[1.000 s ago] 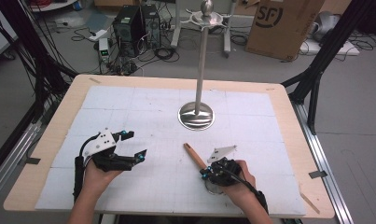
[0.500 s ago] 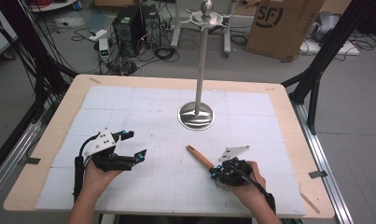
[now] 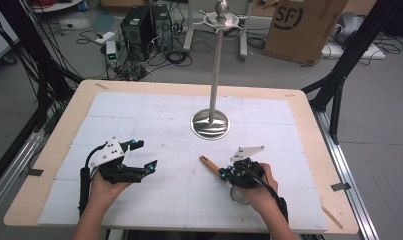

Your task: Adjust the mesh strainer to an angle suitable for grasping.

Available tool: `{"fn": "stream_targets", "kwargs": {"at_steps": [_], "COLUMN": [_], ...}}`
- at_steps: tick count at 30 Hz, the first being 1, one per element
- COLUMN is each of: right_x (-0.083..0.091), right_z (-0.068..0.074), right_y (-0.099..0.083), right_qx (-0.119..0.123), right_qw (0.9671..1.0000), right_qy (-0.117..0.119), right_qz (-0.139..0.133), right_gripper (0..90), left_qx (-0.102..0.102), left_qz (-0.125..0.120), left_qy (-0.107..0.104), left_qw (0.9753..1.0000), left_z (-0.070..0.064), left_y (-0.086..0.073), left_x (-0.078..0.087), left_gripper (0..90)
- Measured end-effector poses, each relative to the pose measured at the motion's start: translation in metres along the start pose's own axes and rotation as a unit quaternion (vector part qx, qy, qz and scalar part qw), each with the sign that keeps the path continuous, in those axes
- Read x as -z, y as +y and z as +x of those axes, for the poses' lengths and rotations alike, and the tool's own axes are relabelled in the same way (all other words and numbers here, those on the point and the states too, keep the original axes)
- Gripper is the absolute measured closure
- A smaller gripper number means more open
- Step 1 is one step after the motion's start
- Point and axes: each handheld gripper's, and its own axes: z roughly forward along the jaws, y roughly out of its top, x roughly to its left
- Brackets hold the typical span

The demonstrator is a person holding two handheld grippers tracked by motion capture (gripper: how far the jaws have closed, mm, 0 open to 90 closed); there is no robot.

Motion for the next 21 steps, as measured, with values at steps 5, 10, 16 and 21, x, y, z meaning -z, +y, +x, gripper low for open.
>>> {"fn": "stream_targets", "kwargs": {"at_steps": [5,10,16,21], "right_x": [-0.013,-0.032,-0.043,-0.045], "right_z": [-0.013,-0.021,-0.018,-0.009], "right_y": [0.014,0.023,0.029,0.032], "right_qx": [-0.02,-0.018,-0.017,-0.002], "right_qw": [0.9996,0.9992,0.9991,0.9991], "right_qy": [-0.018,-0.032,-0.027,-0.014], "right_qz": [-0.001,0.015,0.03,0.039], "right_gripper": [89.6,89.6,89.5,89.6], "left_qx": [0.002,0.003,0.002,0.002], "left_qz": [-0.001,-0.002,-0.004,-0.004], "left_qy": [0.002,0.003,0.004,0.004], "left_qw": [1.0,1.0,1.0,1.0], "left_z": [0.001,0.001,0.002,0.002], "left_y": [0.0,0.0,0.0,0.0], "left_x": [0.001,0.001,0.002,0.001], "left_gripper": [18.0,18.0,18.0,18.0]}}
